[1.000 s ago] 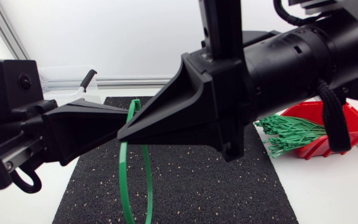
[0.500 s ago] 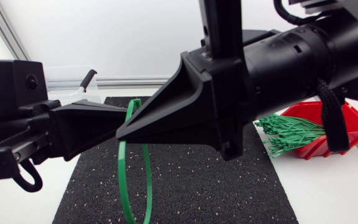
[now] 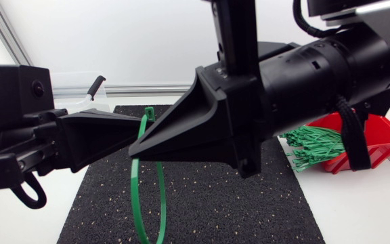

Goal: Take a green cable tie from the red box, thread the tail through the head to close it, then place it in the transparent bin on the left.

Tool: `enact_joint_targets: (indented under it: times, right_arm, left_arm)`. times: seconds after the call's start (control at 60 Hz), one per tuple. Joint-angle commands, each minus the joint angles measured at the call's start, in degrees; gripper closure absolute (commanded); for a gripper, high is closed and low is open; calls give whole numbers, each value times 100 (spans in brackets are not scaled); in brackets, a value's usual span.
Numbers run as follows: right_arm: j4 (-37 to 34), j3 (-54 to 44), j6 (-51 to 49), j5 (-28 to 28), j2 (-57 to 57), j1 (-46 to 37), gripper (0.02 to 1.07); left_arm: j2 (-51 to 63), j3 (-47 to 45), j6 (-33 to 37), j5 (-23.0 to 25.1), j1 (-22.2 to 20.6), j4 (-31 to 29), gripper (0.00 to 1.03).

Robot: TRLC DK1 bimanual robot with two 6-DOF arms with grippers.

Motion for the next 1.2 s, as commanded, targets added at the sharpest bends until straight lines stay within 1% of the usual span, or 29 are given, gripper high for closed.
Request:
enact_joint_targets:
  times: [0.0,0.567,1.183]
  right_arm:
    - [84,-140,143,-4,70,-40,101]
    - [163,-254,152,-4,87,-146,101]
    - [93,89,187,75,105,-137,101]
  left_arm:
    - [-66,26,-107,76,36,100,100]
    - [-93,-9,-90,76,71,136,100]
    - [-128,-27,-72,120,62,144,100]
